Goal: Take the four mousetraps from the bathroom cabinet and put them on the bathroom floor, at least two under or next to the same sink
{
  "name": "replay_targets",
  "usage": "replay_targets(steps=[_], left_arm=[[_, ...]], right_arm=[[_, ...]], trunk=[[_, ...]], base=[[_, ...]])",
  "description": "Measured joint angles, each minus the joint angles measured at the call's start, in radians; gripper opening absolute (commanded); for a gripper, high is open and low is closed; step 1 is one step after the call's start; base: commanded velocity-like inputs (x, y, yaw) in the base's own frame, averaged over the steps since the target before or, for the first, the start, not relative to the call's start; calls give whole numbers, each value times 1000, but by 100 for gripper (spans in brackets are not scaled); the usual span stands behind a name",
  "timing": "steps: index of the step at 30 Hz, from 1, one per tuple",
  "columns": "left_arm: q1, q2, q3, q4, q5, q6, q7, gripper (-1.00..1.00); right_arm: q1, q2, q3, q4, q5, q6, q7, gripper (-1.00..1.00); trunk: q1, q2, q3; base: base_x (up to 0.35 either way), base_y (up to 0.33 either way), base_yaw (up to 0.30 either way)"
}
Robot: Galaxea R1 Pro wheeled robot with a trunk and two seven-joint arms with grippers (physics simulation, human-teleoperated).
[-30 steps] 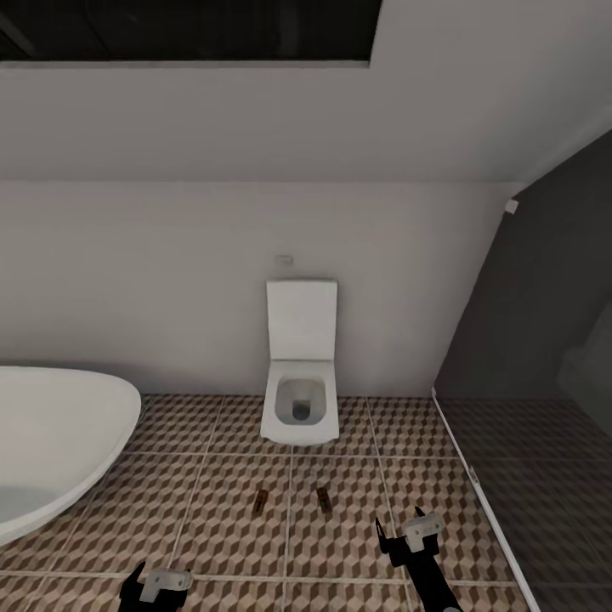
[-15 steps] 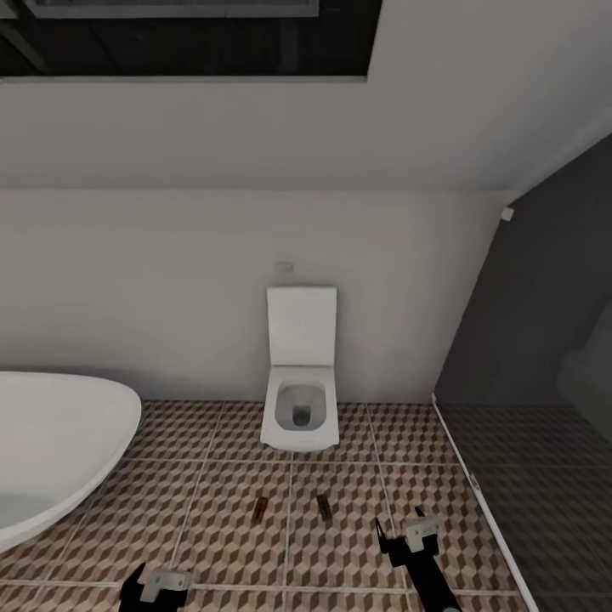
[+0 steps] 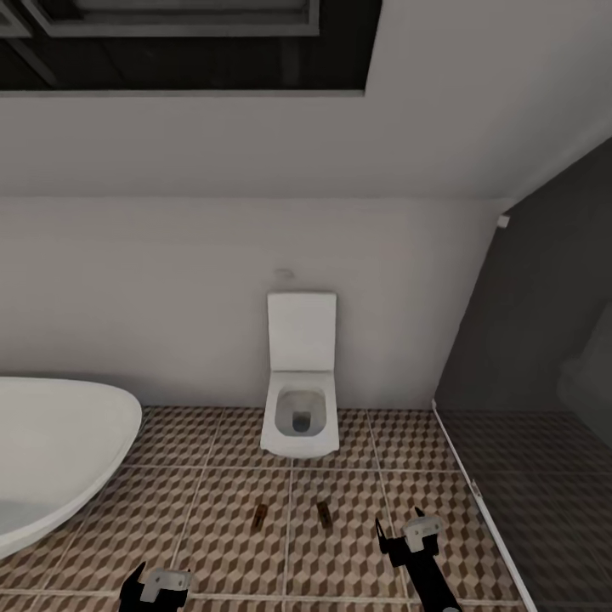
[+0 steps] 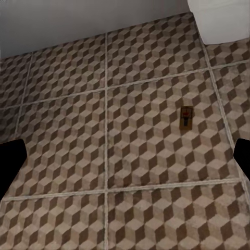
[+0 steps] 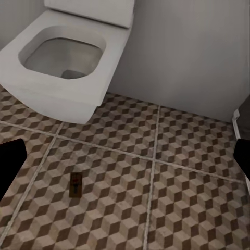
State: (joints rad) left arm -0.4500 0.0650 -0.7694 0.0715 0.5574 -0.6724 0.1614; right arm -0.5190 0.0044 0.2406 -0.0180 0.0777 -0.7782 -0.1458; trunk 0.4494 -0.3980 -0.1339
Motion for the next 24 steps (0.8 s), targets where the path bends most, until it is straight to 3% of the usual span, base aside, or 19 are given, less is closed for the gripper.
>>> replay_targets(steps=[24], left_arm=[[0, 0, 0, 0, 0, 0, 1, 100]], right_arm=[[0, 0, 0, 0, 0, -1, 0, 100]], trunk=[[0, 0, 39]], base=[[0, 0, 0]])
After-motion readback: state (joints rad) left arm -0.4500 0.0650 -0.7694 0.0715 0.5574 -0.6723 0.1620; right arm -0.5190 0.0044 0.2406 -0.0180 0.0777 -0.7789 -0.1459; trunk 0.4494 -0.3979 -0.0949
